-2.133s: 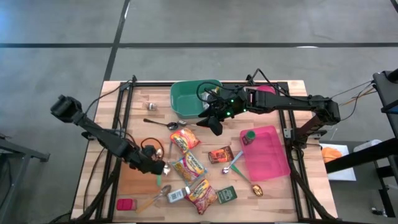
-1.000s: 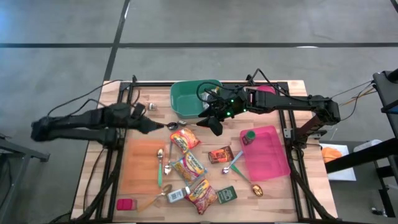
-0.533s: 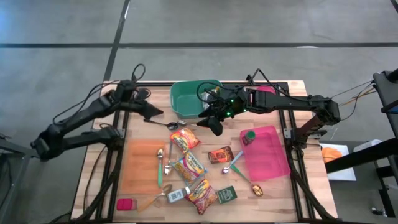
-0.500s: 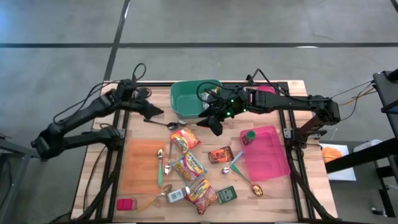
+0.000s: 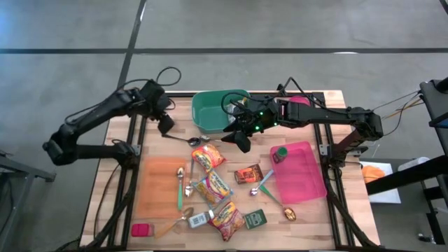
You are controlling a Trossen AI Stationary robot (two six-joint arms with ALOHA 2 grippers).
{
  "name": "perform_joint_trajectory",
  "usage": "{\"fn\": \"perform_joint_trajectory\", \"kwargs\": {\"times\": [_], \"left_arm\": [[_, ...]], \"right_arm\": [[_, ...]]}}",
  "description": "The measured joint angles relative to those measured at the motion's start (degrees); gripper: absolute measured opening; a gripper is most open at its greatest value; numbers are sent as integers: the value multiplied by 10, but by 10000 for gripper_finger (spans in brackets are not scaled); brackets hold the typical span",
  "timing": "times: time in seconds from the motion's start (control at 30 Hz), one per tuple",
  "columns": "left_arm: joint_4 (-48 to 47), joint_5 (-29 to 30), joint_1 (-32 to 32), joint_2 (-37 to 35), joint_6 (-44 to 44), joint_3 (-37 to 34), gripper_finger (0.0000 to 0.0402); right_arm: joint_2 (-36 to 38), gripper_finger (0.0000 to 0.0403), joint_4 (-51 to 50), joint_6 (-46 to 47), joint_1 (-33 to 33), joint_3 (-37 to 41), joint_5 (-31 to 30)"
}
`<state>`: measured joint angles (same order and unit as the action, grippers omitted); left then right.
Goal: Pick & Place Food Item
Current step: Put the transparent spice bottle into the pink bin
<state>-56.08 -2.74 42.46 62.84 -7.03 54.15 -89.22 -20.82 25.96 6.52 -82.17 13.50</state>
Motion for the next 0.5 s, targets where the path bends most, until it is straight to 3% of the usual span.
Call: {"fn": "perform_joint_trajectory", "kwargs": {"times": [0.3,0.5], "left_arm": [[-4,8,-1,89,-199,-1,233],[-4,74,-1,155,-275,-2,233]], "right_arm": [[0,238,0,4,0,0,0],[0,238,0,4,0,0,0]]}}
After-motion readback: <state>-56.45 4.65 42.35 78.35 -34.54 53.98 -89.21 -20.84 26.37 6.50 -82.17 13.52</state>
